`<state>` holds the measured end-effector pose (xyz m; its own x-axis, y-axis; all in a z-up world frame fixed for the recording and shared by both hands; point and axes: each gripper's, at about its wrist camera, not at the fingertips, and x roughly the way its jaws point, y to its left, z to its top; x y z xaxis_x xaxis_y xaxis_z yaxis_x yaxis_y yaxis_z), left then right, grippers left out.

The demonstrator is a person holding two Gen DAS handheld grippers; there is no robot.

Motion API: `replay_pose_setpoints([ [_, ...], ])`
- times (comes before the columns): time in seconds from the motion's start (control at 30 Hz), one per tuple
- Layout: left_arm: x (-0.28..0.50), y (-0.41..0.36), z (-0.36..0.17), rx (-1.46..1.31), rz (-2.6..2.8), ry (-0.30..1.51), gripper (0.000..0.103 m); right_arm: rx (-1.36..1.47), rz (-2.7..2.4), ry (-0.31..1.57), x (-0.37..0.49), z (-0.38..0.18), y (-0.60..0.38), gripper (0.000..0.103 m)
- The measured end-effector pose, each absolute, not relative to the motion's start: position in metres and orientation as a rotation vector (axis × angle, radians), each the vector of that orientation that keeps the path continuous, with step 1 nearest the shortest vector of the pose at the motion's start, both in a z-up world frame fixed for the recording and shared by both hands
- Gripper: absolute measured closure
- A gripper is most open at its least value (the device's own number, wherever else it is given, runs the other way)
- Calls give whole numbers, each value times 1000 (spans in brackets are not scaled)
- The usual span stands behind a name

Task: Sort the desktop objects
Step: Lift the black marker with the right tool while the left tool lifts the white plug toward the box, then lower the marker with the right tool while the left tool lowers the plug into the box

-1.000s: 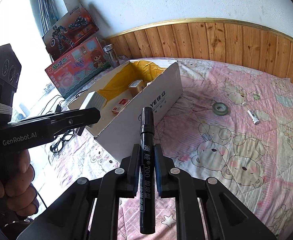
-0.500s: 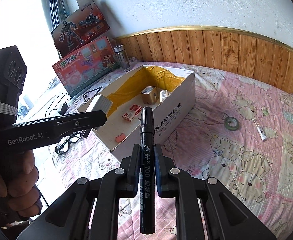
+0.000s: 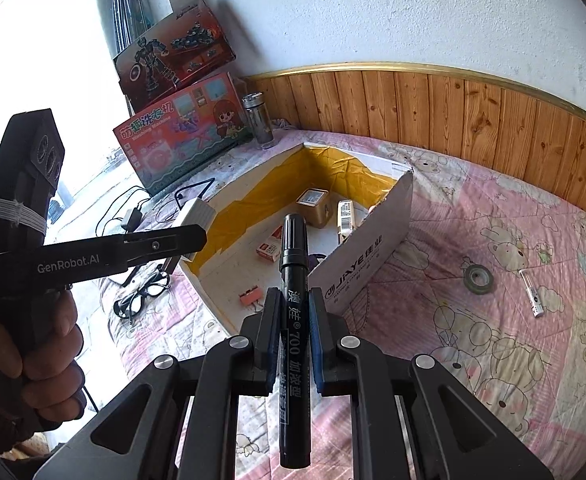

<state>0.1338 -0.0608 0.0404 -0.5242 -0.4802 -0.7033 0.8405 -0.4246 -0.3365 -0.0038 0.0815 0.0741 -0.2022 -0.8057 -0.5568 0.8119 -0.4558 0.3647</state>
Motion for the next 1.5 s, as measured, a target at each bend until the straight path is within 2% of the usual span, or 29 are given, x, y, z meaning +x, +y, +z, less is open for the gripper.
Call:
replay_pose_setpoints([
  [0.47,143,-97,29,681,-1994,951,72,834,-1769,86,-20,82,47,89],
  [1.5,104,-160,-37,1023,-1897,1088,72,857,-1539,266,-67,82,-49,89],
])
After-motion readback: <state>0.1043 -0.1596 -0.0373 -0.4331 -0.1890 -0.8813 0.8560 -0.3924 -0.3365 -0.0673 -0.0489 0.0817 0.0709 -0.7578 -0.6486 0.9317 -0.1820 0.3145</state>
